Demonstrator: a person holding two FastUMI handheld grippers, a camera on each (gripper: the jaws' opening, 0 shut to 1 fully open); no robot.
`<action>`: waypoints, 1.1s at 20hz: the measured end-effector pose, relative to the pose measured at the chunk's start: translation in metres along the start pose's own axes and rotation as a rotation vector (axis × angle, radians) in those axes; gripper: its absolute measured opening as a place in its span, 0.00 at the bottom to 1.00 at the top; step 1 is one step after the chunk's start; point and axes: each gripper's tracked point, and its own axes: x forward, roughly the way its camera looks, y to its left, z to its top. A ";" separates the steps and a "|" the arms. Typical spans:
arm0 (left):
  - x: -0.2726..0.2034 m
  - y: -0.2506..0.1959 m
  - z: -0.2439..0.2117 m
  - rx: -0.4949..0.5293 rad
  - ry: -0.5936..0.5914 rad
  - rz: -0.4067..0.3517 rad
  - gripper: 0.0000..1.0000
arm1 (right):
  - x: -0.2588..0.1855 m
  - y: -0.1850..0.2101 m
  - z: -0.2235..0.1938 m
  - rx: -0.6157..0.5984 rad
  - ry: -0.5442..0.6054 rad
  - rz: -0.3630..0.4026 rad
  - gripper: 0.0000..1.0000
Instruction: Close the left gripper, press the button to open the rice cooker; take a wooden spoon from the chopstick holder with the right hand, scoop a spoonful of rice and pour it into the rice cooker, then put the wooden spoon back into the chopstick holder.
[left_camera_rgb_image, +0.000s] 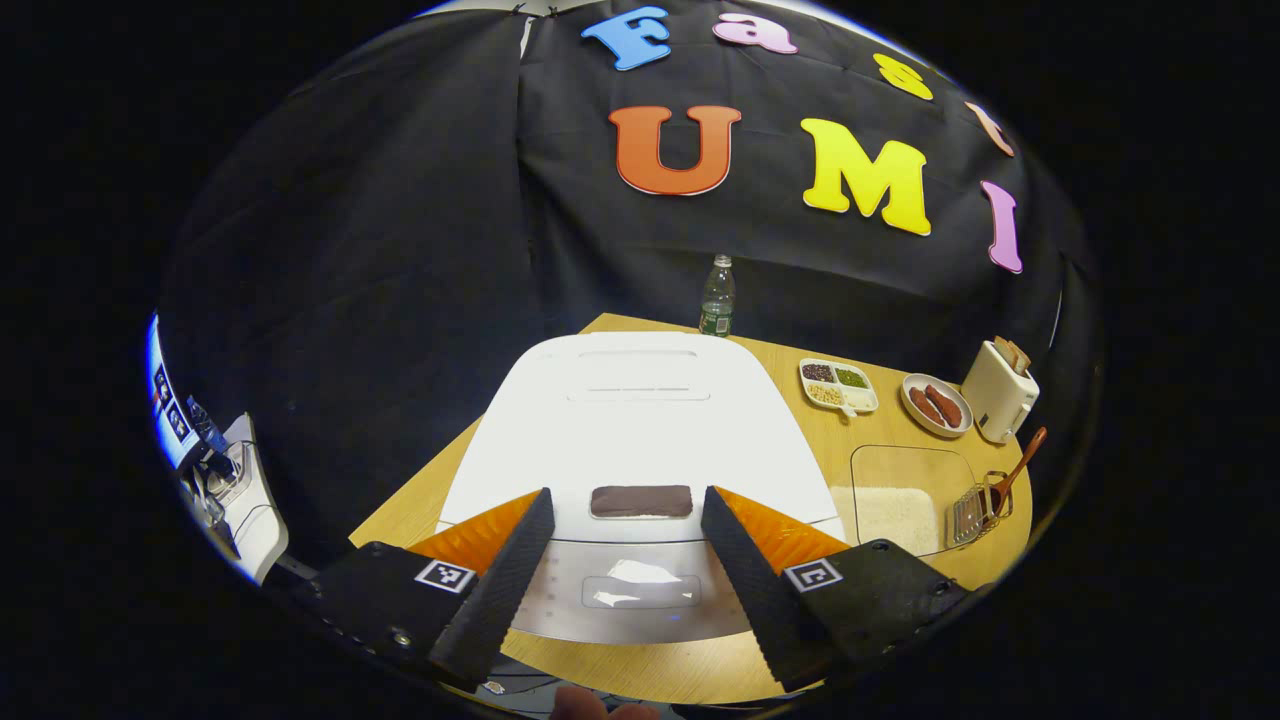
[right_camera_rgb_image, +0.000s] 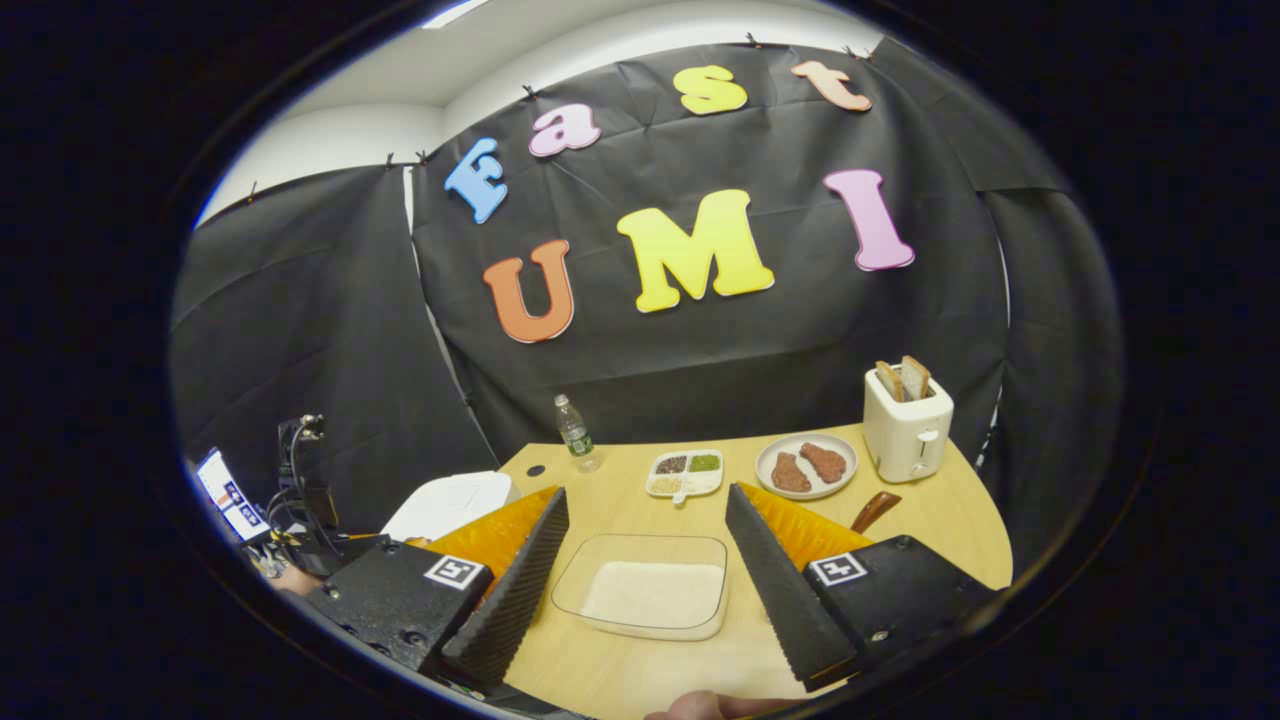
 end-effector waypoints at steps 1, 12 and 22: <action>-0.002 -0.003 0.011 0.003 -0.028 -0.006 0.96 | -0.004 0.000 0.004 -0.011 -0.013 -0.010 1.00; -0.171 -0.024 0.092 -0.042 -0.351 -0.262 0.95 | -0.107 0.071 0.039 -0.152 -0.216 -0.155 0.99; -0.320 -0.014 0.091 -0.031 -0.523 -0.414 0.94 | -0.233 0.142 0.016 -0.233 -0.294 -0.230 1.00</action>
